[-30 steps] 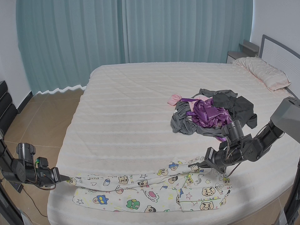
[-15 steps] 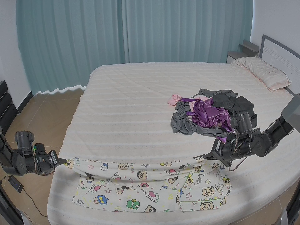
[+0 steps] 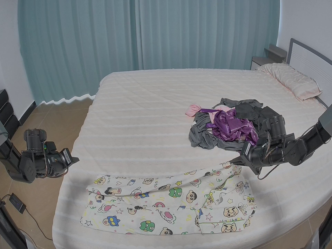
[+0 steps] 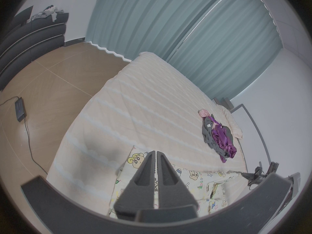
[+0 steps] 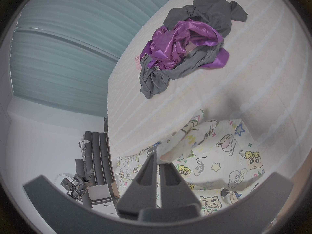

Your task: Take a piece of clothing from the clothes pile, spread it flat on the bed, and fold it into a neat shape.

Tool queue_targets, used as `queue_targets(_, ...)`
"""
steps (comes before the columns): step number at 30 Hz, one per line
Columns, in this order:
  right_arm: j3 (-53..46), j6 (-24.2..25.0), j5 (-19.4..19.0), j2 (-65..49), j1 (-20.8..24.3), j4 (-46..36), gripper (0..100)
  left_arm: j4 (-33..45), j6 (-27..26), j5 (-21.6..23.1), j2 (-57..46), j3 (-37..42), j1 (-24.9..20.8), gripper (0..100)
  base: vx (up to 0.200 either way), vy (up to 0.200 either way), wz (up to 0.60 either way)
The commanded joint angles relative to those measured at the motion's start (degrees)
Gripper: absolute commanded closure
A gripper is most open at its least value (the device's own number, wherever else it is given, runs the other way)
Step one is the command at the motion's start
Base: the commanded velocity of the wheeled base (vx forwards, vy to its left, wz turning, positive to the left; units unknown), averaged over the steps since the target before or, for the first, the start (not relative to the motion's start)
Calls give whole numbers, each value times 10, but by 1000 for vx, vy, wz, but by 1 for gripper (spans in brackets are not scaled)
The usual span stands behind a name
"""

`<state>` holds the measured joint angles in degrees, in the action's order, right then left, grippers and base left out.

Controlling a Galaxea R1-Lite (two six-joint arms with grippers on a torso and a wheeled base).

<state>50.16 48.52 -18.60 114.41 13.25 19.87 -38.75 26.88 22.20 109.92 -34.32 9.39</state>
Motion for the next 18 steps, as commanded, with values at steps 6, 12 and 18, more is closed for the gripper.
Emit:
queue_targets(6, -10, -3, 0, 4, 2, 1, 100, 8, 14, -2, 55, -38, -7, 100, 0, 0, 0)
queue_targets(12, -17, -4, 1, 4, 3, 1, 100, 105, 13, -2, 95, -118, -9, 0, 0, 0, 0)
queue_targets(18, -20, -4, 1, 4, 4, 1, 100, 170, 4, -2, 159, -204, -37, 0, 0, 0, 0)
